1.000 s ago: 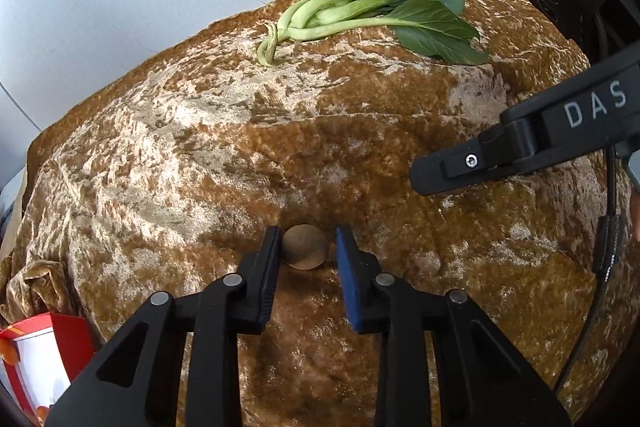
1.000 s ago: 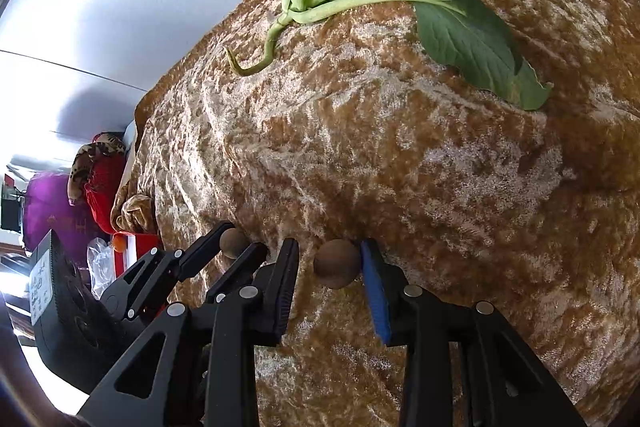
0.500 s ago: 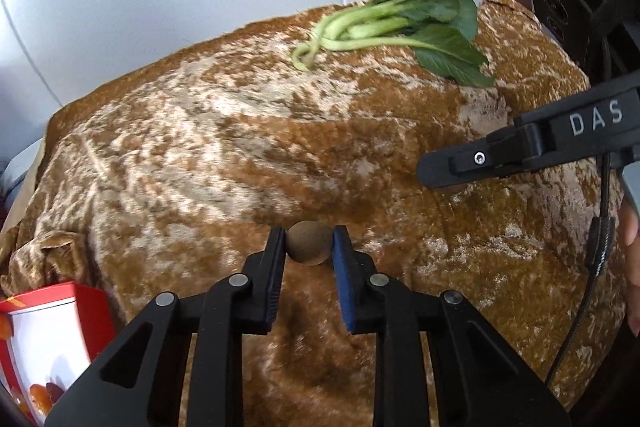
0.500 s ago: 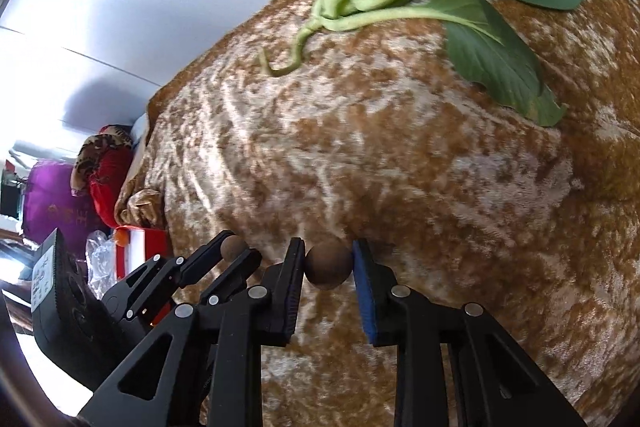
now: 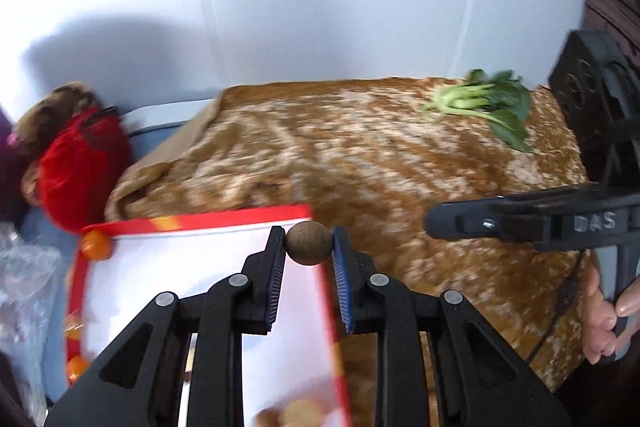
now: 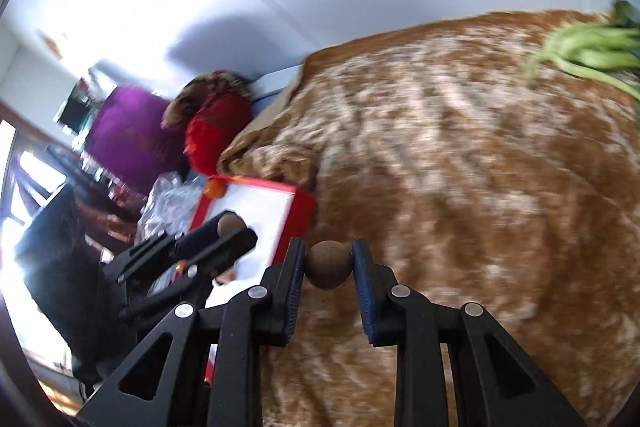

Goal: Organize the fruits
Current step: 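Carry both nuts into the tray and open both grippers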

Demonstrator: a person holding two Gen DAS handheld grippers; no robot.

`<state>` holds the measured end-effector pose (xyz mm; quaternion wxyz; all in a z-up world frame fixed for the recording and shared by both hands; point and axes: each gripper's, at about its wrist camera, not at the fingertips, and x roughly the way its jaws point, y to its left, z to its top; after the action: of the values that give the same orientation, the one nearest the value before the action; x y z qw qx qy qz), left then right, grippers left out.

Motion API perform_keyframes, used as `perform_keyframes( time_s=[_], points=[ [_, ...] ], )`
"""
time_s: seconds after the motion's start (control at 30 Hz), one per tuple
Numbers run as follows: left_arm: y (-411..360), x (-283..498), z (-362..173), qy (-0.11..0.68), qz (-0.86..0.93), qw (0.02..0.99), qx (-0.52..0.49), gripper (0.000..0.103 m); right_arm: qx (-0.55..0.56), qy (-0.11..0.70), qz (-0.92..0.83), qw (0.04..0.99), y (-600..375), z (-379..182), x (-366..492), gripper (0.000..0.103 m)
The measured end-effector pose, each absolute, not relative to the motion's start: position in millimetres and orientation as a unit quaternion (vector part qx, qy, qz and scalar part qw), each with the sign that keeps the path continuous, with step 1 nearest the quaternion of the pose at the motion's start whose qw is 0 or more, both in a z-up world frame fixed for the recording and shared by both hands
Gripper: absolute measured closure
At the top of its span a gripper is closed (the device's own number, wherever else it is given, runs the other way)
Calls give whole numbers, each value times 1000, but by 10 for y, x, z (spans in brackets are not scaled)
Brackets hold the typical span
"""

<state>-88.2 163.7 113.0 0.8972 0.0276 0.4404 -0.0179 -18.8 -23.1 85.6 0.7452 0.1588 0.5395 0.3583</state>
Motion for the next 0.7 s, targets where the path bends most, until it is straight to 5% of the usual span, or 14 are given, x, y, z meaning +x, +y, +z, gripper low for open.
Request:
perform_keyframes(
  time_s=[0.7],
  points=[
    [2464, -1391, 780, 517, 88, 850, 53, 81, 24, 523, 482, 702, 983, 873, -1168, 75]
  ],
)
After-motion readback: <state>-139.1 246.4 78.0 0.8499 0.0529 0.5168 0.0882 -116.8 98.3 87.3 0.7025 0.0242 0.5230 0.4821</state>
